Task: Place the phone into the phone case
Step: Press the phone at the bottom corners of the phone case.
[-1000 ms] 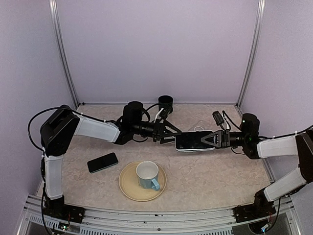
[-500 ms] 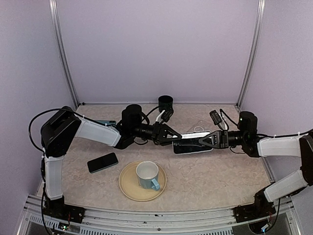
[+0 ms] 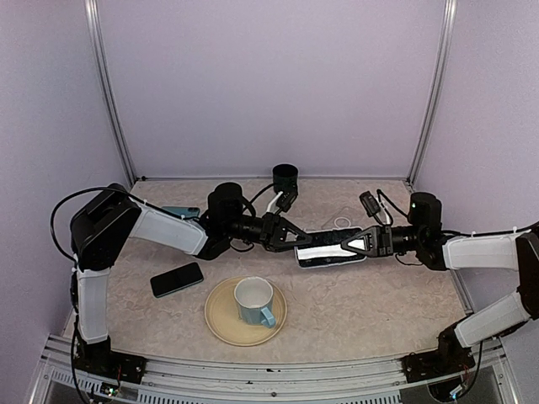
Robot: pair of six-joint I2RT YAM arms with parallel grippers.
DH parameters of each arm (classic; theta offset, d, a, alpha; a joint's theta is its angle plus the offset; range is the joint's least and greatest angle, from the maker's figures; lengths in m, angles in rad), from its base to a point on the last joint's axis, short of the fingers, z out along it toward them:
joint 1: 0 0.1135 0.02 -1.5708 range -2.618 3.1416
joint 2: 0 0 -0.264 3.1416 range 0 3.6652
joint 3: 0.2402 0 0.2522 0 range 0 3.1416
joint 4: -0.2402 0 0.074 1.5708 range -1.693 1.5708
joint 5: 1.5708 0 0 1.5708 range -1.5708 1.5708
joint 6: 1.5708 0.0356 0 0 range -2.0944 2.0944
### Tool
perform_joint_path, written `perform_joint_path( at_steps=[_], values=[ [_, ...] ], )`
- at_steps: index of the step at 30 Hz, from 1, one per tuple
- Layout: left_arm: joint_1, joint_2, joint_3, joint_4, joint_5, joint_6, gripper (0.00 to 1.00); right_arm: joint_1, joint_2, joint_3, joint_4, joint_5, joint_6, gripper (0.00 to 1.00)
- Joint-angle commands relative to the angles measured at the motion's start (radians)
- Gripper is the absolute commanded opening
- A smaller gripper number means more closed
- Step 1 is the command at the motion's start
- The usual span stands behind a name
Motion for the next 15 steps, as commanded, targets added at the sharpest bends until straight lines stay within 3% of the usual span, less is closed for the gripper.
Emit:
perform_joint_path(
  at_steps=[1,5,7,10,15],
  values=[
    [-0.007,-0.06,-0.002,0.021,0.0,-0.009,0.0,0.006,-0.021,0.025,-0.015,0.037,-0.057,0.0],
    [0.002,-0.083,0.009,-0.113,-0.048,0.084,0.0,0.006,-0.026,0.037,-0.077,0.065,-0.096,0.0],
    [0.006,-0.103,0.029,-0.281,-0.108,0.18,0.09,0.006,-0.026,0.049,-0.122,0.095,-0.119,0.0],
    [0.003,-0.131,0.055,-0.435,-0.195,0.301,0.13,0.006,-0.017,0.061,-0.148,0.122,-0.13,0.0],
    [0.005,-0.146,0.032,-0.401,-0.183,0.277,0.44,0.006,-0.024,0.064,-0.131,0.123,-0.123,0.0]
  ],
)
